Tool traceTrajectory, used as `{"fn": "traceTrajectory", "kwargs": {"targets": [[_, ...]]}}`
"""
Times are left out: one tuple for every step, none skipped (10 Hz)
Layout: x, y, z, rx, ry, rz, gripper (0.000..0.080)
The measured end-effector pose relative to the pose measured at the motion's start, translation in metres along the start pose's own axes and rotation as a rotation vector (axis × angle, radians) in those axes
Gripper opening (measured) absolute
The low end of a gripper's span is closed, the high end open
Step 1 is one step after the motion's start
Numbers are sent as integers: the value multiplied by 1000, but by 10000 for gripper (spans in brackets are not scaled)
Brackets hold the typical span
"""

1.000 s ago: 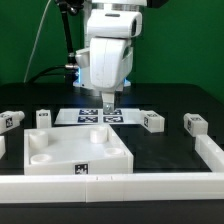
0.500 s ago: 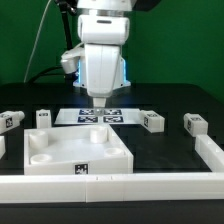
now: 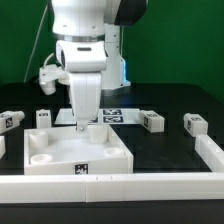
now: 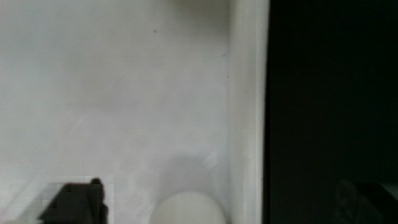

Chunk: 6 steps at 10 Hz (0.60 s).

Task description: Assemble one leg

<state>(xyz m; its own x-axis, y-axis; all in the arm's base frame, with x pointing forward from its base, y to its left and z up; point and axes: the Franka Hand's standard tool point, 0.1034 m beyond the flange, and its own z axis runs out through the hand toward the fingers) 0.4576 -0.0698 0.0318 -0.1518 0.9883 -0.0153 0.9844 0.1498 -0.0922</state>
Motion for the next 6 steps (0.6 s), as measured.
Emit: {"fn": "traceTrajectory", "kwargs": {"targets": [[-1,-2,9,14,8,5,650],[0,-4,16,26,13,6,650],[1,-6,20,33,17,10,650],[1,-7,21,34,17,13,650],[1,-6,19,31,15,18,650],[1,-7,20,33,16,18,534]]}}
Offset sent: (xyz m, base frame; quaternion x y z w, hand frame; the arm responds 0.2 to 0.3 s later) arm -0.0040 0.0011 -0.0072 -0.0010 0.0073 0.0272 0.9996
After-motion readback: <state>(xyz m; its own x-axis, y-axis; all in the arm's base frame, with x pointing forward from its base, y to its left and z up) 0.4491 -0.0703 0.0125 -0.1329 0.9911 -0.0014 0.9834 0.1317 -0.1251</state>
